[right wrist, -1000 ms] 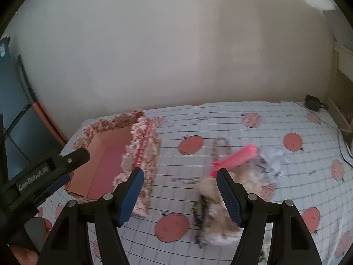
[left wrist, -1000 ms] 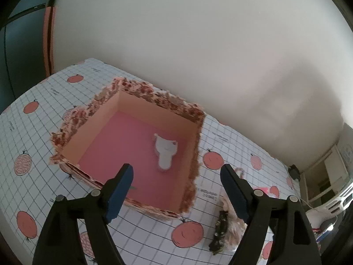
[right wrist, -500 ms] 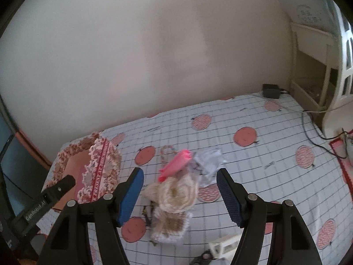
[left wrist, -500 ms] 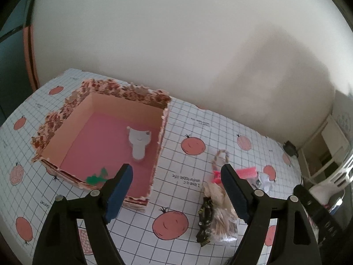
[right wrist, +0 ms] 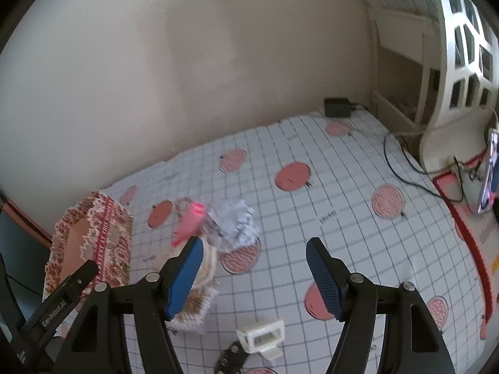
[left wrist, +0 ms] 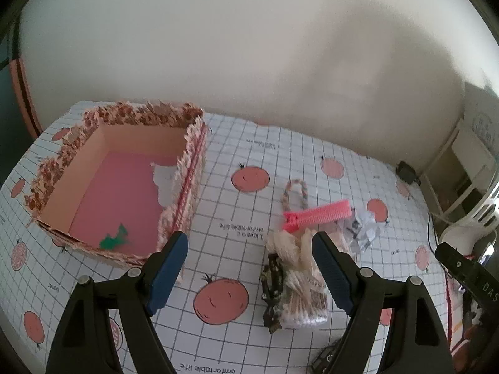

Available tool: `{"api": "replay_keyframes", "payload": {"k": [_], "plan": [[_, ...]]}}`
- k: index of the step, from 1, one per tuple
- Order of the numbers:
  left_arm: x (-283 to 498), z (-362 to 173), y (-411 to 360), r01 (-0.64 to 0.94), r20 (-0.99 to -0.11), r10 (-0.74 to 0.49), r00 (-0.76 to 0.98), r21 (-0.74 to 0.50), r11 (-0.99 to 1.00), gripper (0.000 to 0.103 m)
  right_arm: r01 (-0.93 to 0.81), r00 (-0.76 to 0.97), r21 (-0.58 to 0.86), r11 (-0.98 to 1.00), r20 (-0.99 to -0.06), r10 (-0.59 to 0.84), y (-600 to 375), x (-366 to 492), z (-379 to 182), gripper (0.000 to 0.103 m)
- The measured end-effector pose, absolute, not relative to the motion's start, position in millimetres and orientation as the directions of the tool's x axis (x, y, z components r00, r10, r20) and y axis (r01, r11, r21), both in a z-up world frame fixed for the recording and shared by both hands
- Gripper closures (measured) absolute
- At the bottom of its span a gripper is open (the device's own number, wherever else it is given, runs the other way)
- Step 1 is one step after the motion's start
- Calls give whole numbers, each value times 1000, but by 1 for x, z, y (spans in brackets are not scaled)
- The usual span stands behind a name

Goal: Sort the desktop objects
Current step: 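Grasp the white plastic clip with the right gripper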

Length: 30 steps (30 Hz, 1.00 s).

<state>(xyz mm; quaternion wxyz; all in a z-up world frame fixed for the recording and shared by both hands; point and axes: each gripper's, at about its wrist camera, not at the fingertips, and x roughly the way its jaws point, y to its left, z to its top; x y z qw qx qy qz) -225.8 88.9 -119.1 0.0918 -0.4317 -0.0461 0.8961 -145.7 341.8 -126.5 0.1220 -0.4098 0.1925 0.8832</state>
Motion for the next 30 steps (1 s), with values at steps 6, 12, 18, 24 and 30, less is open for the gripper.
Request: {"api": "replay_keyframes", "payload": {"k": [6, 12, 18, 24, 30], "plan": [[-225, -129, 102, -151, -791, 208, -575, -148, -977, 20, -375, -598, 252, -892, -801, 26, 352, -143, -141, 31], [-226, -141, 110, -156, -824, 193, -532, -129, -979, 20, -388, -494, 248, -888, -869, -27, 354, -150, -170, 31], [-231, -161, 108, -117, -872, 178, -457, -140, -983, 20, -406, -363, 272, -873, -924, -119, 356, -151, -208, 31], [-235, -179, 94, -33, -895, 248, -371, -254, -967, 20, -401, -334, 280, -872, -931, -146, 354, -147, -218, 31], [-234, -180, 97, -23, -896, 250, -366, -260, -965, 20, -394, -287, 266, -880, -945, -157, 351, -148, -230, 31]]}}
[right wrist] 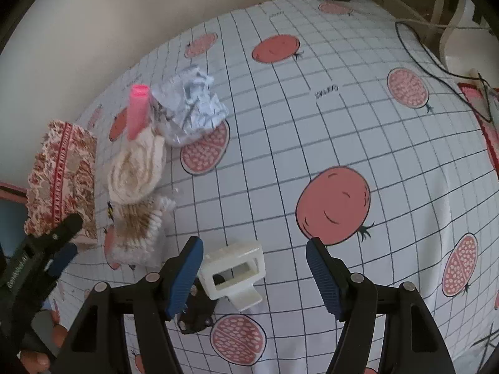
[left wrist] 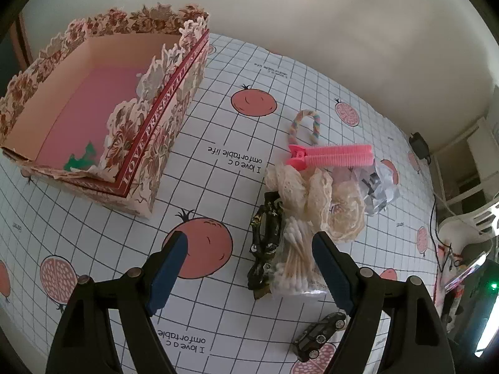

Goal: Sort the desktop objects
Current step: 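Grasp the white plastic clip with the right gripper, then lift the white clip with the right gripper while the left reaches toward the cotton-swab pack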

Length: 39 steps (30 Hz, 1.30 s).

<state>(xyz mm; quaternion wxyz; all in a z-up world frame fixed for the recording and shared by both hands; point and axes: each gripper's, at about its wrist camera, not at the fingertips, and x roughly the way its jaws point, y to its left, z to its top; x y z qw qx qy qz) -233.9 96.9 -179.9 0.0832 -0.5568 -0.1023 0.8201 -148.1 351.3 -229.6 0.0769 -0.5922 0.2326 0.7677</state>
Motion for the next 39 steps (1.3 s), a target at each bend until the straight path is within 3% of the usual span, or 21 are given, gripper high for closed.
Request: {"api": "replay_keyframes", "payload": {"k": [13, 19, 32, 39], "plan": [[-233, -195, 118, -60, -918, 260, -298, -254, -965, 20, -384, -280, 277, -881, -944, -175, 350, -144, -228, 31], [-234, -197, 114, -39, -924, 248, -292, -248, -968, 20, -298, -247, 297, -907, -942, -227, 332, -144, -230, 28], [-233, -200, 121, -47, -926, 249, -283, -246, -968, 20, -298, -153, 233, -926, -969, -195, 328, -145, -258, 28], [-231, -200, 122, -47, -927, 247, -283, -243, -969, 20, -287, -156, 191, -939, -976, -151, 328, -146, -256, 45]]}}
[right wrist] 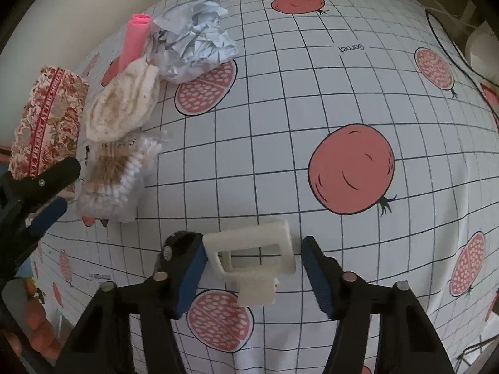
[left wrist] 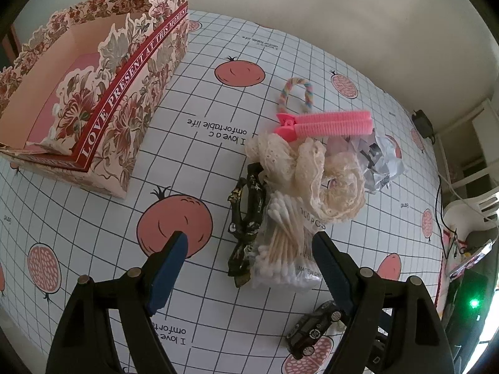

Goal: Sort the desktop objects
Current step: 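Lift the white clip with the right gripper while the left reaches toward the cotton-swab pack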

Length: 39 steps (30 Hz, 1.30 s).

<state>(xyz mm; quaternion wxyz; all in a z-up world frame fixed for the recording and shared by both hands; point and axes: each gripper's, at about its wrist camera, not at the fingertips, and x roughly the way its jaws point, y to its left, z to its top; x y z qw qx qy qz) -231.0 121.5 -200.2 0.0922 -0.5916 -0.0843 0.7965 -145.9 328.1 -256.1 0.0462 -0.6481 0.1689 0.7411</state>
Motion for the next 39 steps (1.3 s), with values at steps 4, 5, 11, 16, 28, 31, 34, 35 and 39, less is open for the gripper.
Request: {"api": "replay_keyframes", "payload": {"k": [4, 5, 11, 16, 28, 31, 34, 35, 39], "plan": [[-231, -201, 123, -51, -927, 246, -282, -242, -969, 20, -294, -163, 197, -935, -975, -154, 330, -147, -256, 45], [-231, -201, 124, -53, -928, 246, -280, -241, -969, 20, -299, -167, 200, -933, -974, -155, 332, -148, -255, 45], [-229, -200, 138, -99, -927, 244, -286, -224, -969, 20, -353, -263, 250, -901, -951, -161, 350, -149, -232, 45], [-224, -198, 160, -187, -927, 229, -296, -179, -966, 20, -408, -330, 312, -858, -927, -180, 363, -147, -221, 45], [-214, -219, 204, -279, -949, 60, -310, 30, -960, 21, -445, -334, 379, -812, -911, -242, 389, -140, -216, 45], [-209, -222, 208, -278, -943, 3, -333, 95, -956, 24, -455, -338, 396, -798, -906, -257, 392, -139, -215, 45], [-207, -223, 210, -271, -934, -37, -356, 141, -952, 29, -462, -338, 407, -788, -902, -267, 393, -139, -218, 45], [-207, -223, 210, -267, -931, -42, -362, 147, -953, 30, -462, -340, 412, -785, -900, -273, 392, -140, -219, 45], [-207, -225, 213, -253, -909, -91, -407, 208, -945, 42, -467, -351, 436, -769, -890, -291, 396, -138, -217, 45]]}}
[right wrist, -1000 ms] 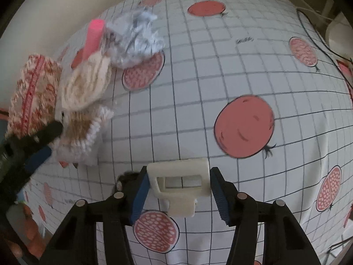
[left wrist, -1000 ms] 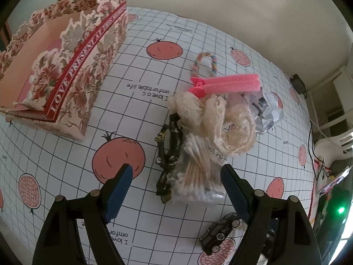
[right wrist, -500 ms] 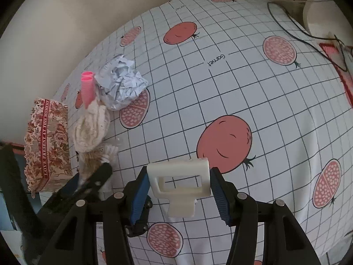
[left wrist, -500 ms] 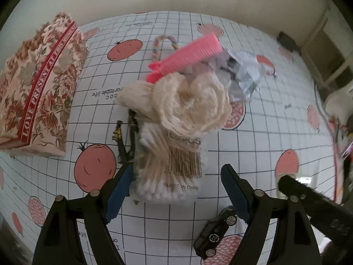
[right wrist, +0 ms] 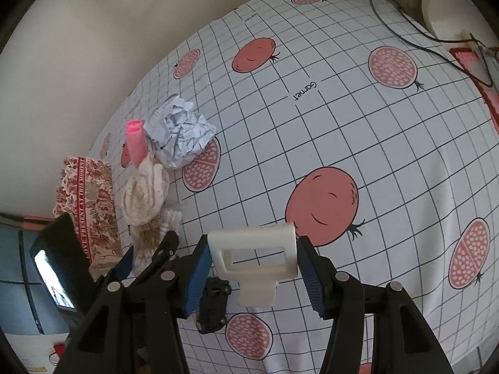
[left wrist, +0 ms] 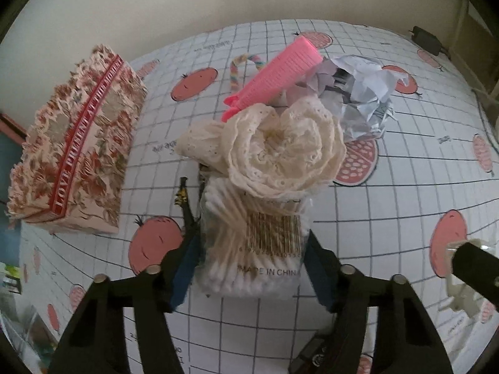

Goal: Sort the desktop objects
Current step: 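Lift the white clip with the right gripper while the left reaches toward the cotton-swab pack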

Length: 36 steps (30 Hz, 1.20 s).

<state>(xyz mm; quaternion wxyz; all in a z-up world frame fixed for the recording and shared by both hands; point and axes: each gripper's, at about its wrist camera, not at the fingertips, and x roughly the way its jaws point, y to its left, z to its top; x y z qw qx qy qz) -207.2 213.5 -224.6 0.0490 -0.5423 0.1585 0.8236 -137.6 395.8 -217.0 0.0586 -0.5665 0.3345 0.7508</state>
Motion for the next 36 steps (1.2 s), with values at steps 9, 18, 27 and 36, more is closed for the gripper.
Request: {"api": "replay_keyframes", "payload": {"k": [9, 18, 27, 36], "plan": [[-208, -228, 217, -311, -934, 35, -355, 83, -947, 59, -491, -385, 474, -731, -871, -306, 405, -137, -213, 45], [-208, -223, 212, -329, -941, 163, -297, -59, -942, 61, -492, -396, 488, -721, -863, -314, 402, -137, -211, 45], [-206, -205, 207, -330, -934, 202, -295, -99, -939, 61, -498, -416, 501, -708, -854, -312, 402, -136, -208, 45], [-203, -168, 190, -302, -908, 236, -346, -131, -944, 61, -448, -585, 569, -690, -770, -254, 407, -126, -170, 45]]}}
